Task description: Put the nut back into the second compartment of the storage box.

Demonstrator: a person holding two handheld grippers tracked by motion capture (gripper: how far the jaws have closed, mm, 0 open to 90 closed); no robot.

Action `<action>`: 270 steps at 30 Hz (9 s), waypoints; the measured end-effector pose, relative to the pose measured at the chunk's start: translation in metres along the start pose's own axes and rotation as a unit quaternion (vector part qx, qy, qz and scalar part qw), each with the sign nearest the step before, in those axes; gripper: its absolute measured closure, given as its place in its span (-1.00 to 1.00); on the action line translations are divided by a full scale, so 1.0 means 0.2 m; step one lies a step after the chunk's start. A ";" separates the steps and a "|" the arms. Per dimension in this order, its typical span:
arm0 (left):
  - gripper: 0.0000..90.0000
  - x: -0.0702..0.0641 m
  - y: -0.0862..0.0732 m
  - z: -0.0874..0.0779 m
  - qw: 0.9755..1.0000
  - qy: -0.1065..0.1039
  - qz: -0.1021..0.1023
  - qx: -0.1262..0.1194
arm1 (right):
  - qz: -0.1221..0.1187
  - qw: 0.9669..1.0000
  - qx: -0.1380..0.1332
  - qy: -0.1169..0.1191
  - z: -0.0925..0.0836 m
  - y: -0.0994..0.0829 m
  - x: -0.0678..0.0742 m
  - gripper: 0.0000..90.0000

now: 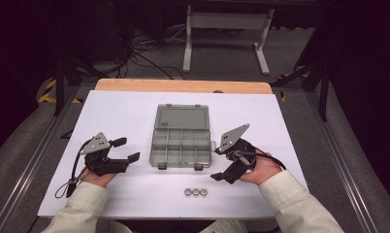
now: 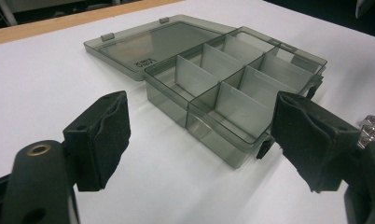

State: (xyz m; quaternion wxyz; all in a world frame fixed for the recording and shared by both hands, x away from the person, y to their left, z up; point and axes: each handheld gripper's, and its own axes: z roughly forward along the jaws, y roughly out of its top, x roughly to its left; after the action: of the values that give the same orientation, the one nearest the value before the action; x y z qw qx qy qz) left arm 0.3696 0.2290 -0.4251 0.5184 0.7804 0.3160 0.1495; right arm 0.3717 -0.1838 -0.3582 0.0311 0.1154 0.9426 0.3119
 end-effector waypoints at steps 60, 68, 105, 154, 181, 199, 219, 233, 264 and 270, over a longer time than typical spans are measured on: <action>-0.57 0.00 0.00 0.00 1.000 -0.007 0.004 -0.005 | -0.036 0.995 0.098 0.009 0.37 -0.04 0.17 -0.24; -0.57 0.00 0.00 0.00 1.000 -0.007 0.004 -0.005 | -0.033 0.994 0.108 0.009 0.40 -0.06 0.18 -0.12; -0.56 0.00 -0.01 0.00 1.000 -0.003 0.006 -0.002 | -0.057 0.994 0.093 0.007 0.34 0.01 0.19 0.54; -0.64 0.01 -0.02 0.01 1.000 0.004 0.000 -0.013 | -0.018 0.999 0.036 -0.032 0.27 0.39 -0.24 0.54; -0.63 0.00 -0.05 0.00 1.000 0.004 0.001 -0.004 | 0.026 0.998 0.032 -0.048 0.39 0.44 -0.44 0.54; -0.63 -0.01 -0.07 -0.04 1.000 0.012 -0.004 -0.002 | 0.023 0.998 0.039 -0.035 0.50 0.46 -0.45 0.54; -0.62 -0.01 -0.13 -0.14 0.999 0.035 -0.018 -0.003 | 0.015 0.998 0.056 -0.025 0.64 0.48 -0.48 0.54; -0.61 -0.01 -0.17 -0.20 0.998 0.051 -0.028 -0.005 | 0.013 0.997 0.073 -0.018 0.72 0.50 -0.50 0.54; -0.61 0.00 -0.09 -0.07 1.000 0.019 -0.008 -0.001 | 0.007 0.999 0.014 -0.051 0.42 0.48 -0.32 -0.21; -0.61 0.01 -0.06 -0.03 1.000 0.011 -0.002 -0.003 | 0.007 0.998 0.013 -0.054 0.34 0.43 -0.25 -0.30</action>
State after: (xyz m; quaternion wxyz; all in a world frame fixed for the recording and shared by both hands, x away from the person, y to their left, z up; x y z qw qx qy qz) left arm 0.3635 0.2379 -0.4337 0.5178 0.7762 0.3232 0.1581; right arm 0.4453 -0.0886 -0.3630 0.0786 0.1391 0.9426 0.2933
